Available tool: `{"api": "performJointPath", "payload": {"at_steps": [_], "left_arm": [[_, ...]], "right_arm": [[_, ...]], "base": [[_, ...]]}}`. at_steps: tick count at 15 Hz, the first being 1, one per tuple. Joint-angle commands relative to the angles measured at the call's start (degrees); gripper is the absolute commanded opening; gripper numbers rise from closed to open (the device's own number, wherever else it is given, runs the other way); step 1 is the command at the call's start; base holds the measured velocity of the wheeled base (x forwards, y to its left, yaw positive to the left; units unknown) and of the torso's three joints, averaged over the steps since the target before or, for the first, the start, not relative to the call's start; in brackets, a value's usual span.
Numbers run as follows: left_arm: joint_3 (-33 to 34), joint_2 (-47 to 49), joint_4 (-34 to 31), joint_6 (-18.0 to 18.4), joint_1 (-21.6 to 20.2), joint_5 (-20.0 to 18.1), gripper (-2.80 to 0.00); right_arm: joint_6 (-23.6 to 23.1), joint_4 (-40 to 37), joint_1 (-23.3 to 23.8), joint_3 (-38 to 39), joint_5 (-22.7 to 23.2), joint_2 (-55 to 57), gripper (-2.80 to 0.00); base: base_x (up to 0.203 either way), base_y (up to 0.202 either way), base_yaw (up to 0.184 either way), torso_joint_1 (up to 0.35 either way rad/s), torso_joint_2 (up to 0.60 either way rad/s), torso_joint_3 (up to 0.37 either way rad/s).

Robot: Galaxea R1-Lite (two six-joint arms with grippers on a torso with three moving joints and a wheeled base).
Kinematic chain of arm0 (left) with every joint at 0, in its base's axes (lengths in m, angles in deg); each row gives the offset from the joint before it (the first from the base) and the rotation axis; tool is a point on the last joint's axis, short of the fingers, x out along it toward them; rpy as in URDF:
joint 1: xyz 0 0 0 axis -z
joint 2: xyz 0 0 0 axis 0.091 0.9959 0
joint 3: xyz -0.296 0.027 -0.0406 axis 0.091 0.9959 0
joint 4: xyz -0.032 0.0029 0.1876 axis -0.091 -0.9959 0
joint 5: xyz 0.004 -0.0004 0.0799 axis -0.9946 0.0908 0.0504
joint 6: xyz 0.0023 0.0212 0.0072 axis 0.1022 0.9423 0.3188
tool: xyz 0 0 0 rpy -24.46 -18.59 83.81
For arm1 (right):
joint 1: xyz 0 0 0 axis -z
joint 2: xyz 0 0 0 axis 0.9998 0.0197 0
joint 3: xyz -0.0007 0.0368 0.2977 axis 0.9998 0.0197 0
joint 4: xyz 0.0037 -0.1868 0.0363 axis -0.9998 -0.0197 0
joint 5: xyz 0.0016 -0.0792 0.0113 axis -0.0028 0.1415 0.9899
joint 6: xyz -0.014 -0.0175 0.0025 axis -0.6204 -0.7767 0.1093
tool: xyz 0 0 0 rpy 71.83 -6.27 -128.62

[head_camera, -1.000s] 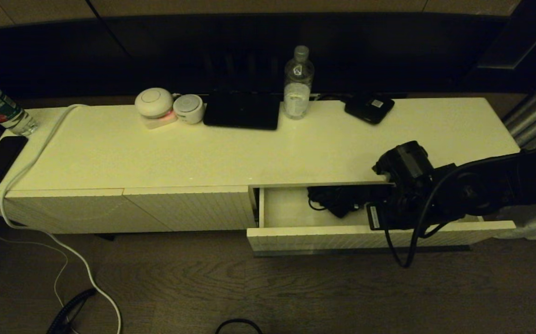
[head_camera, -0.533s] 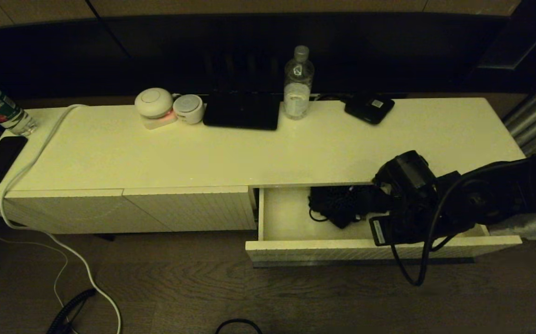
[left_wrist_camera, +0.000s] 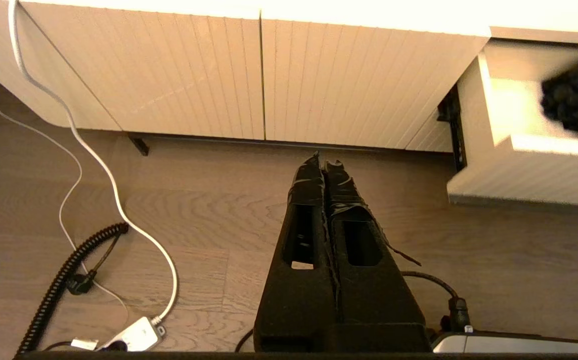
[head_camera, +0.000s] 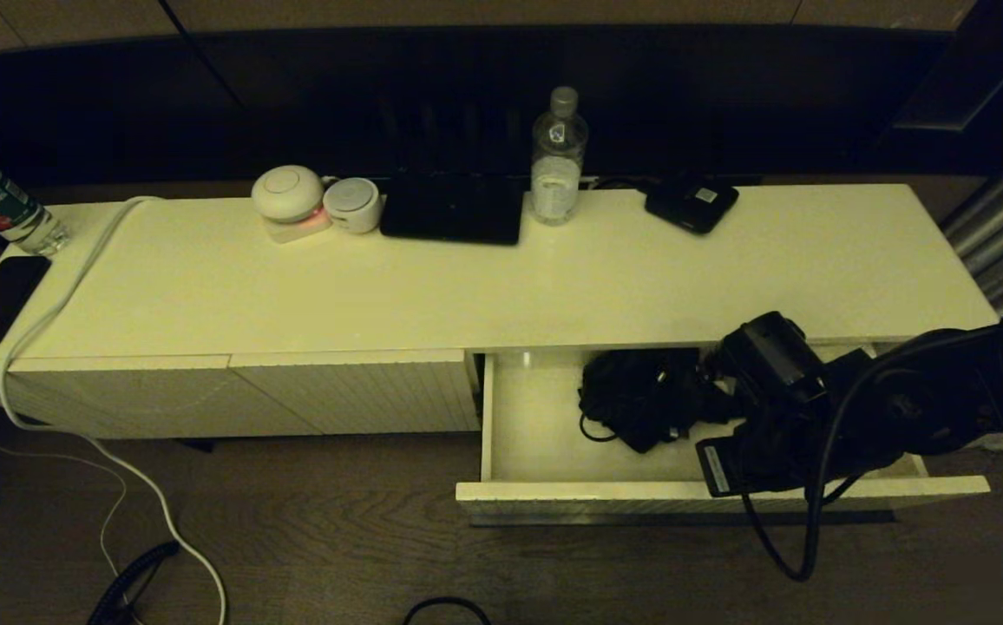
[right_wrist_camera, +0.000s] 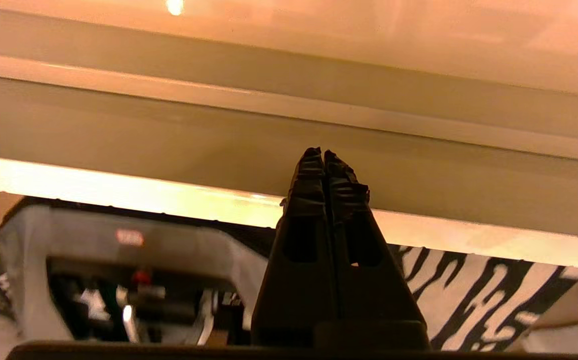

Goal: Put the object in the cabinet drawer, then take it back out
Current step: Open the drawer

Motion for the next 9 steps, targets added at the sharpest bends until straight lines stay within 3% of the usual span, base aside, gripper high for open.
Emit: {"api": "performJointPath", "payload": {"at_steps": [1, 9], "left_arm": [[0.0, -0.09, 0.02, -0.07, -0.04, 0.04, -2.8], [0.0, -0.09, 0.02, -0.07, -0.04, 0.04, -2.8]], "right_arm": [[1.51, -0.57, -1.15, 1.82, 0.72, -0.16, -2.8], [1.65, -0.75, -2.55, 5.47, 1.75, -2.56, -2.8]], "base": [[0.0, 0.0, 0.0, 0.0, 0.0, 0.0], [0.0, 0.0, 0.0, 0.0, 0.0, 0.0]]}}
